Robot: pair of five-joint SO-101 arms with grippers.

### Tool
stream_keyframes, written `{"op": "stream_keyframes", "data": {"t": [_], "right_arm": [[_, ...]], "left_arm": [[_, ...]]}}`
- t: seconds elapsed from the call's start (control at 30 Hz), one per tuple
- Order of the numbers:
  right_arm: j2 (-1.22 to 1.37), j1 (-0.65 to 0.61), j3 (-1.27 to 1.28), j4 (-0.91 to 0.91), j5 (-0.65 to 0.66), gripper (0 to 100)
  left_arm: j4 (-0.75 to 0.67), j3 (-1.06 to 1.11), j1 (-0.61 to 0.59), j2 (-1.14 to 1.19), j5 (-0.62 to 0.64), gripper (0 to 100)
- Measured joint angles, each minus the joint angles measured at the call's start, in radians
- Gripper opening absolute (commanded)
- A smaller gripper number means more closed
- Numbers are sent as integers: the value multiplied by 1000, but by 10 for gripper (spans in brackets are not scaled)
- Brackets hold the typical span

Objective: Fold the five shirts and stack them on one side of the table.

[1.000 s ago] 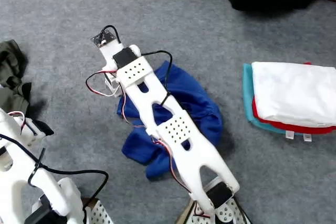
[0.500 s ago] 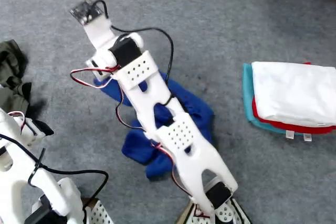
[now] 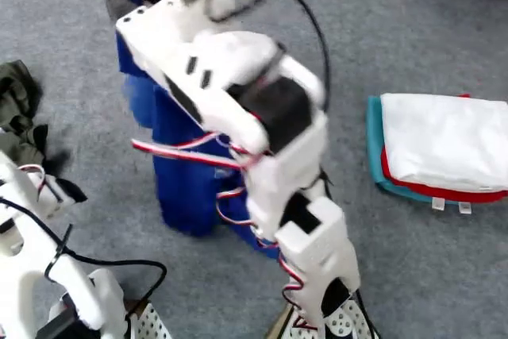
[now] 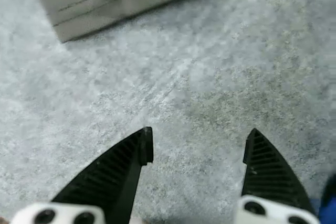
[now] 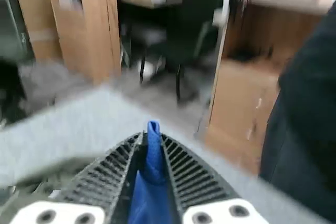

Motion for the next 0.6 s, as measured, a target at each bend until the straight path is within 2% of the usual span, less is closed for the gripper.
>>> {"op": "stream_keyframes", "data": {"t": [0.1, 0.33, 0.6], "right_arm": [[-17, 89, 0, -3, 0, 5], [-17, 305, 37, 141, 0, 5], [103, 480, 91, 305, 0, 5]], "left_arm": [[0, 3, 71, 2, 0, 282], [9, 3, 239, 2, 0, 282], [43, -9, 506, 2, 0, 285]]}}
